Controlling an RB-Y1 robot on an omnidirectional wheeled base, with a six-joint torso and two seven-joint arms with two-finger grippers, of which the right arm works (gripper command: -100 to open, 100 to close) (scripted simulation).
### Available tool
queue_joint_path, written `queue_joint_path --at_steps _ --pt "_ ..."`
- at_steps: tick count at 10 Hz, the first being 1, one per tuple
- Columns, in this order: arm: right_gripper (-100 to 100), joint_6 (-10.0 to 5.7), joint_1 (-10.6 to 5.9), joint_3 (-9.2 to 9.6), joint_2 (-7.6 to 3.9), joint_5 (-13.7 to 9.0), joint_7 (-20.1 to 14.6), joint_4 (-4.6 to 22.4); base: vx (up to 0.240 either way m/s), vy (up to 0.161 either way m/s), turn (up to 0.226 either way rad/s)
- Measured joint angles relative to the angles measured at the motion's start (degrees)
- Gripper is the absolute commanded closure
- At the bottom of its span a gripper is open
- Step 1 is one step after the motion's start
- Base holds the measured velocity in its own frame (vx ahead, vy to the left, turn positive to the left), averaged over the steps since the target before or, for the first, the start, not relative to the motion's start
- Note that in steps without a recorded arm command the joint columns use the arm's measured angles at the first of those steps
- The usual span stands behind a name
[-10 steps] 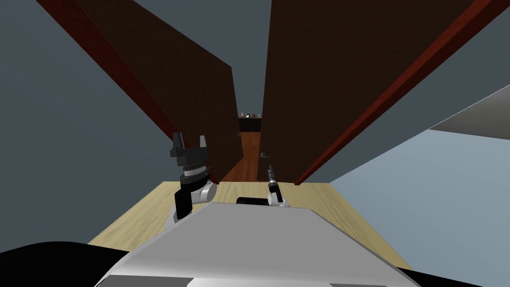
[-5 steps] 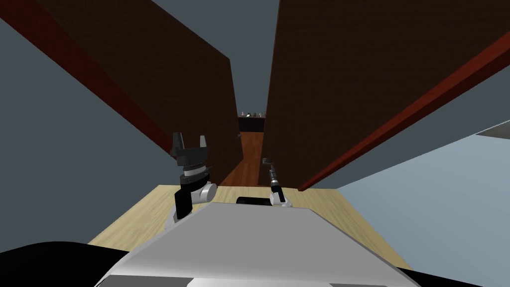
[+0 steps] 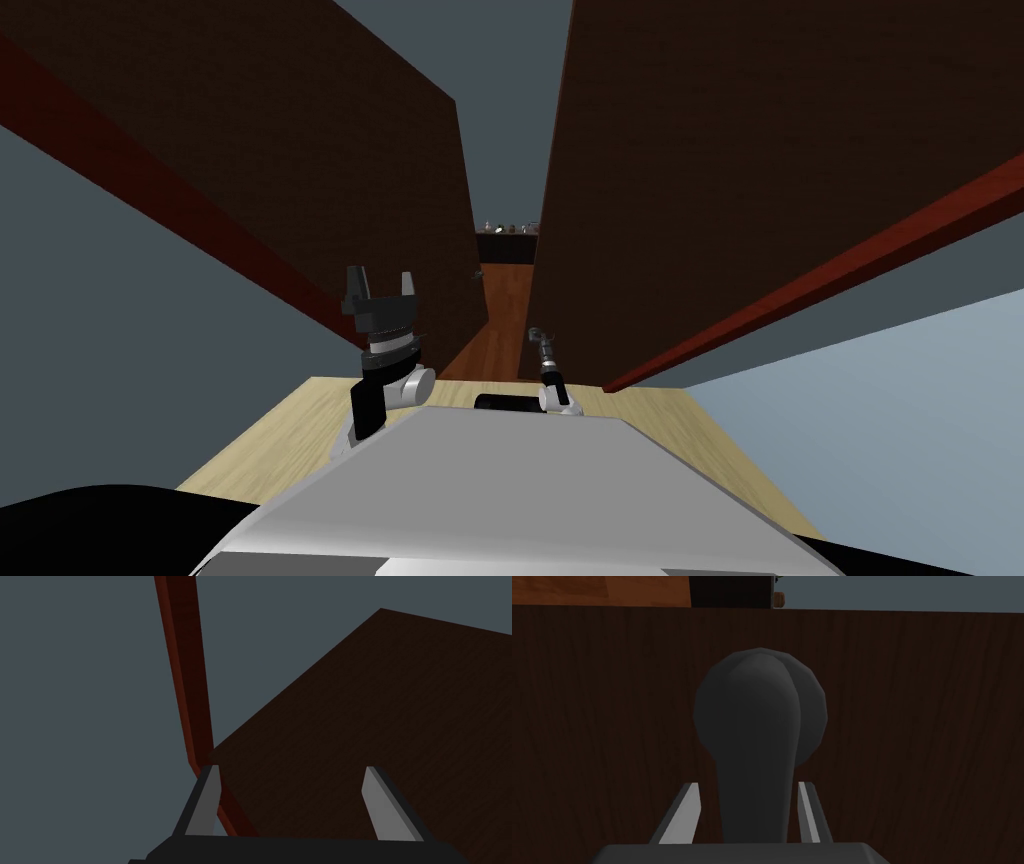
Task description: Push the door open
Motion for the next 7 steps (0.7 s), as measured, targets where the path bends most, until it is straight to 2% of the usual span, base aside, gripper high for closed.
queue_joint_path --at_steps 4,7 --pt "100 0.11 0.08 0.02 -0.03 0.0 -0.03 0.06 -0.015 0.0 0.001" --pt "100 0.24 0.31 -0.23 -0.39 -0.24 0.06 0.64 0.148 0.039 -0.037"
